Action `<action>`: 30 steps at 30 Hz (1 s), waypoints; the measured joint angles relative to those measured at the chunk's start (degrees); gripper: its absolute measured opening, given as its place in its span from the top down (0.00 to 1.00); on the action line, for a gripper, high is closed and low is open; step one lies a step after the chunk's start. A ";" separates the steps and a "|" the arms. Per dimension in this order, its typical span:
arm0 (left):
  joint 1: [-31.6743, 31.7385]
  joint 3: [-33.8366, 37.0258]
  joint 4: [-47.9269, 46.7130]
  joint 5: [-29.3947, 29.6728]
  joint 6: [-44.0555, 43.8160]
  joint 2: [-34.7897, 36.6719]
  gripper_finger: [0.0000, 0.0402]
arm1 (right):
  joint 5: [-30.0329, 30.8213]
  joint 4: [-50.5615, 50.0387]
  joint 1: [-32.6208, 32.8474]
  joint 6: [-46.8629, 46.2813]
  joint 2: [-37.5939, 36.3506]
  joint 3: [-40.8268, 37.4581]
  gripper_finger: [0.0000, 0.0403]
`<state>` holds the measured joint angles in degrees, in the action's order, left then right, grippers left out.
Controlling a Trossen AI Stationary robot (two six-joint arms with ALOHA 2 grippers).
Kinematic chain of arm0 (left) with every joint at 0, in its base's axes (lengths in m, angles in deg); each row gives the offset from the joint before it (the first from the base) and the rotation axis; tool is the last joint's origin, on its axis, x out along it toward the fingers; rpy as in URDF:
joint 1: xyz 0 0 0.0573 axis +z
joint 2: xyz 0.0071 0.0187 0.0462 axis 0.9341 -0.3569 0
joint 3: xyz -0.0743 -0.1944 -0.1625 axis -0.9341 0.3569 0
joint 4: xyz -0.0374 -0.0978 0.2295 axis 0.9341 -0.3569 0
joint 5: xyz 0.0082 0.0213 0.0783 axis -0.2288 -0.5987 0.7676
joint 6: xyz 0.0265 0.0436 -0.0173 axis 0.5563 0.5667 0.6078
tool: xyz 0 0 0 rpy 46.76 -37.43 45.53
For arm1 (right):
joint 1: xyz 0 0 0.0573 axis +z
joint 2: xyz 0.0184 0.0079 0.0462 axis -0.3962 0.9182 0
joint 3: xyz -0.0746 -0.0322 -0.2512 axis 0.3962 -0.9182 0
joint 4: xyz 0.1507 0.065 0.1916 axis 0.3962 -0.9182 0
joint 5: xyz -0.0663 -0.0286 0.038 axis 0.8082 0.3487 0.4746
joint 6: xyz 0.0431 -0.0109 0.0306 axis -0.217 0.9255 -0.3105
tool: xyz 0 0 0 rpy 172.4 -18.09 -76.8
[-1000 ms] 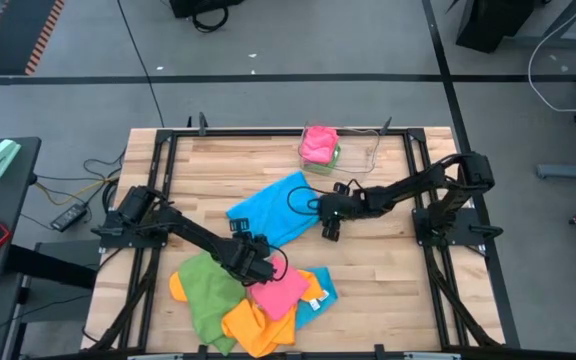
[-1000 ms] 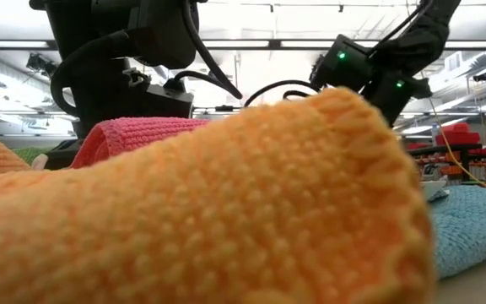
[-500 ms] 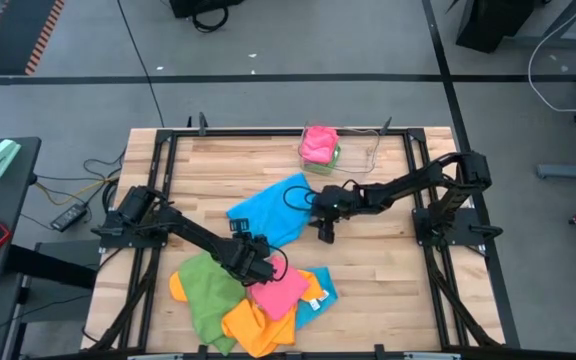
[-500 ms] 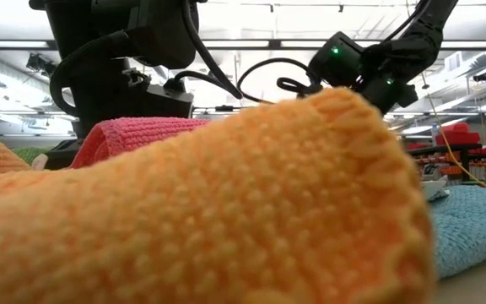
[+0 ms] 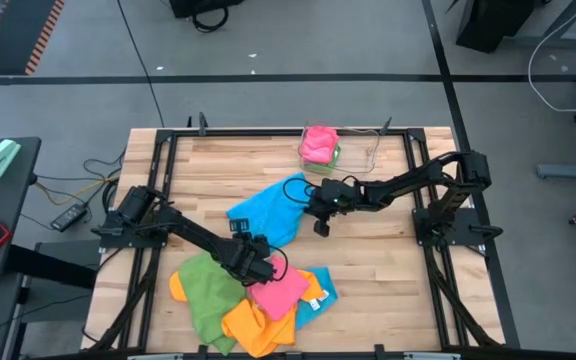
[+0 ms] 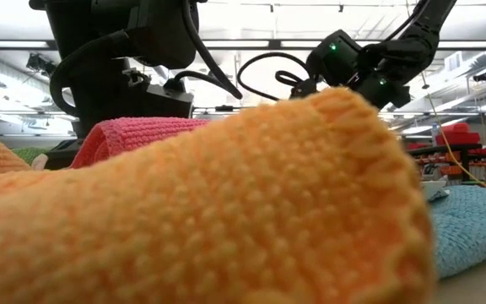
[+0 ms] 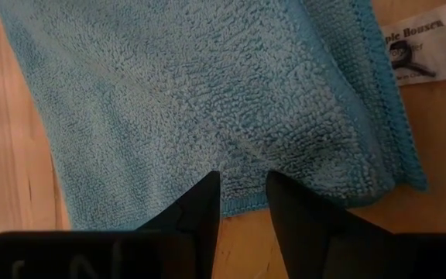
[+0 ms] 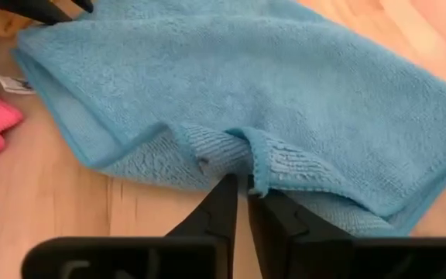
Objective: Fold microfiber towels
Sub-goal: Fold the top blue towel
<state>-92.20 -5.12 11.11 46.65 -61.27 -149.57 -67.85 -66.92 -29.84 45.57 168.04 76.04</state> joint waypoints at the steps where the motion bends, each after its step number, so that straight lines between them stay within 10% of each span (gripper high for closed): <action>1: 0.00 0.02 0.03 -0.01 0.01 0.00 0.71 | -0.01 0.52 -0.18 0.55 0.00 0.00 0.90; 22: 0.04 0.02 0.27 0.02 0.67 0.00 0.72 | 0.20 13.53 -5.17 8.19 9.11 1.36 0.90; 30: 0.07 0.04 0.34 0.06 1.26 0.00 0.71 | -4.46 12.29 -4.80 11.30 4.90 1.38 0.75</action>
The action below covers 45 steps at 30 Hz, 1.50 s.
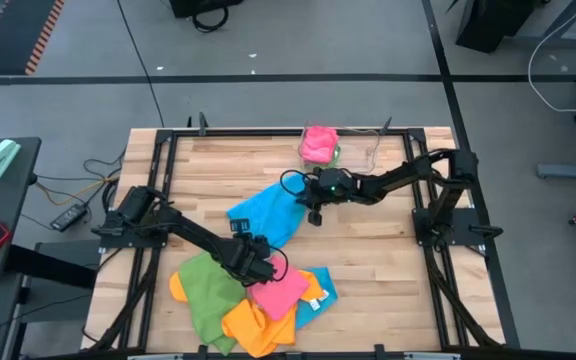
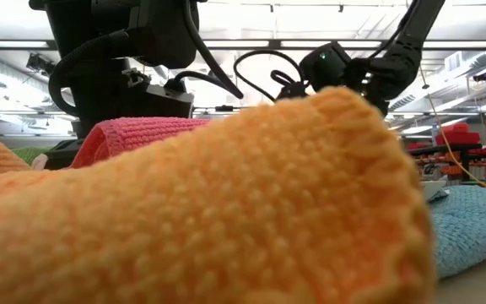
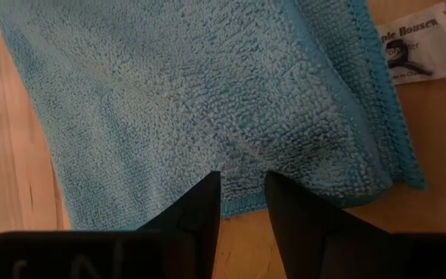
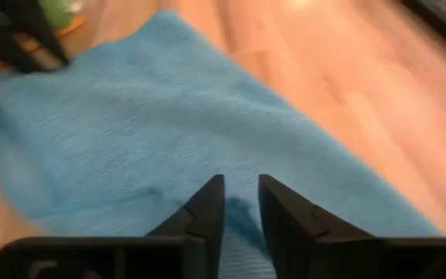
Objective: Fold microfiber towels
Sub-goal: Fold the top blue towel
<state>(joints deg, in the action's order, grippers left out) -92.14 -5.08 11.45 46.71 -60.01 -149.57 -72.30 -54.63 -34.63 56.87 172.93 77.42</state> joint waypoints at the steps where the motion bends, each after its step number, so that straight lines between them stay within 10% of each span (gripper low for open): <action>1: 0.00 0.00 0.00 0.00 0.02 0.00 0.71 | -0.33 -0.39 0.55 0.86 0.00 0.00 0.72; 12: 0.11 0.00 0.07 0.00 0.68 0.00 0.72 | 0.64 -6.48 4.74 12.92 0.00 -0.04 0.55; 27: 0.46 0.00 0.07 -0.04 0.26 0.00 0.72 | 18.70 -9.24 3.88 18.11 0.00 -0.07 0.55; 45: 0.48 0.00 0.20 -0.02 0.26 0.00 0.72 | 21.02 -5.57 3.89 25.63 0.00 -0.07 0.63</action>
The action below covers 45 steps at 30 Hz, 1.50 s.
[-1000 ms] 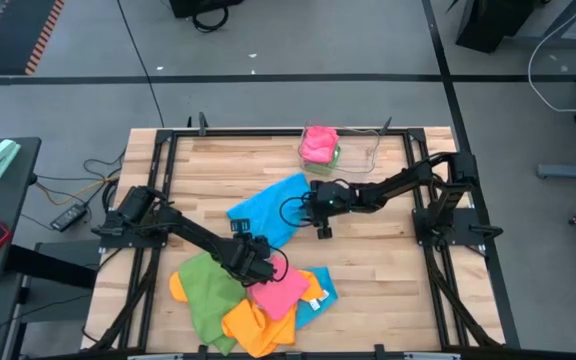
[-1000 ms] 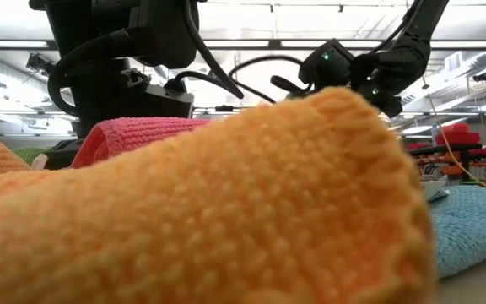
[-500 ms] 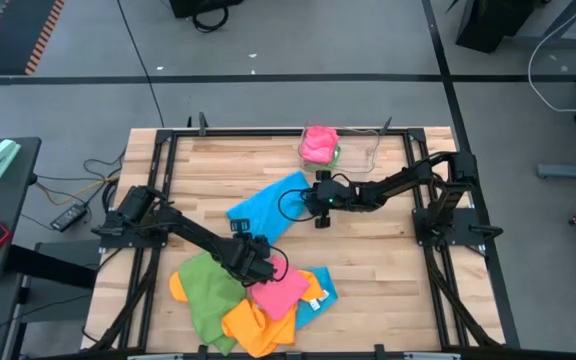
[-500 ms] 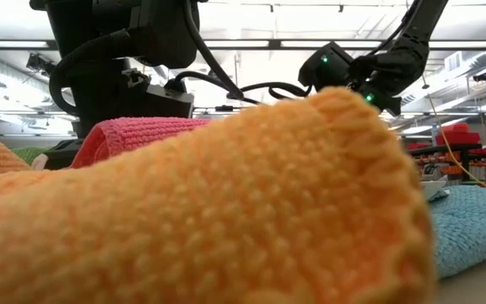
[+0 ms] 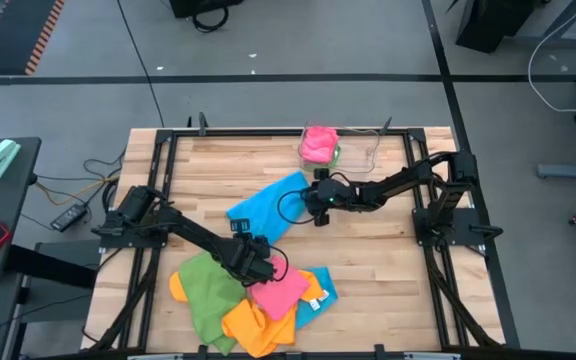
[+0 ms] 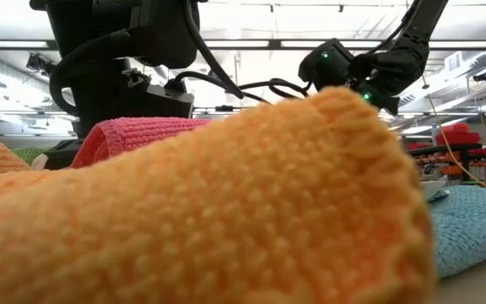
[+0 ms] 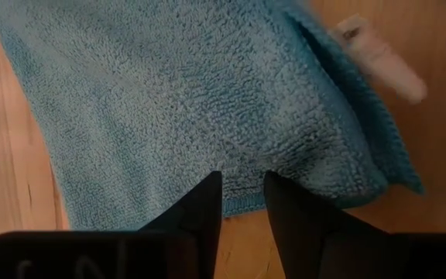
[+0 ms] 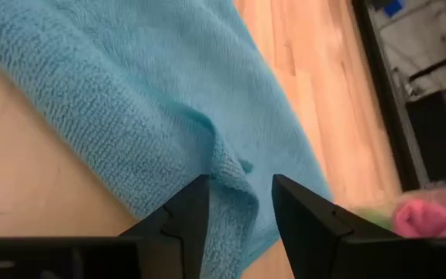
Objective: Fold microfiber towels
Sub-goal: Fold the top blue towel
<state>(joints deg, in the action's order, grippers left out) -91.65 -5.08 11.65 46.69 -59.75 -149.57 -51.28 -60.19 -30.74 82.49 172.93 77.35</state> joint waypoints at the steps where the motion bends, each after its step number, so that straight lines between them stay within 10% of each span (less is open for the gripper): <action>1: 0.00 0.00 0.04 0.00 0.00 0.00 0.72 | -0.33 0.33 -0.17 1.07 0.00 0.00 0.64; 45: 0.00 0.00 0.20 0.04 2.17 0.00 0.73 | -13.65 9.57 -3.75 12.91 3.74 0.00 0.70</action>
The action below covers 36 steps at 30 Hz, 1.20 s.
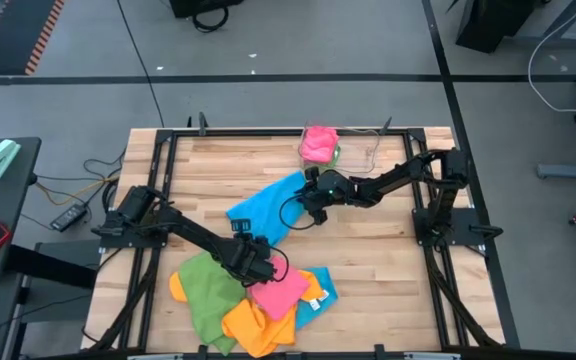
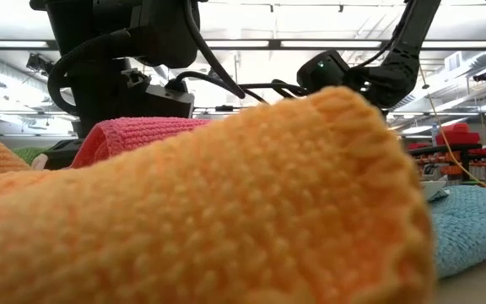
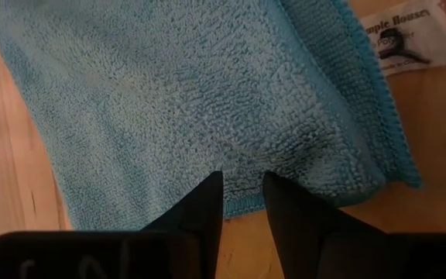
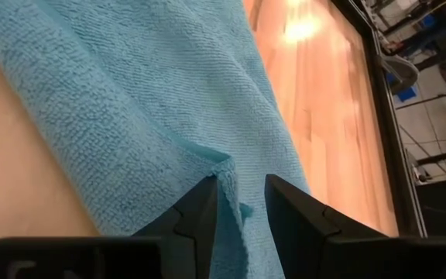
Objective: Fold microfiber towels
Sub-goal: Fold the top blue towel
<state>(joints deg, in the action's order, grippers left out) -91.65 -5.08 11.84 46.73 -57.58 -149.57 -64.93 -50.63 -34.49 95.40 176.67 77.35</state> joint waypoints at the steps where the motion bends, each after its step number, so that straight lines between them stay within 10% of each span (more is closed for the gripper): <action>1: 0.00 0.00 0.00 0.00 0.01 0.00 0.73 | -0.14 0.00 0.01 -0.11 0.00 0.00 0.70; 27: -0.19 0.00 0.70 0.07 -0.71 0.00 0.73 | 0.07 -2.89 0.69 -5.01 -2.04 0.02 0.90; 36: -0.81 0.00 0.63 0.11 0.00 0.00 0.73 | -0.95 -20.02 3.22 -4.61 -9.46 0.04 0.90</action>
<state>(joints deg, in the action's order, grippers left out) -92.46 -5.08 12.47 46.84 -57.57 -149.57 -65.88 -70.64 -31.26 90.80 167.21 77.40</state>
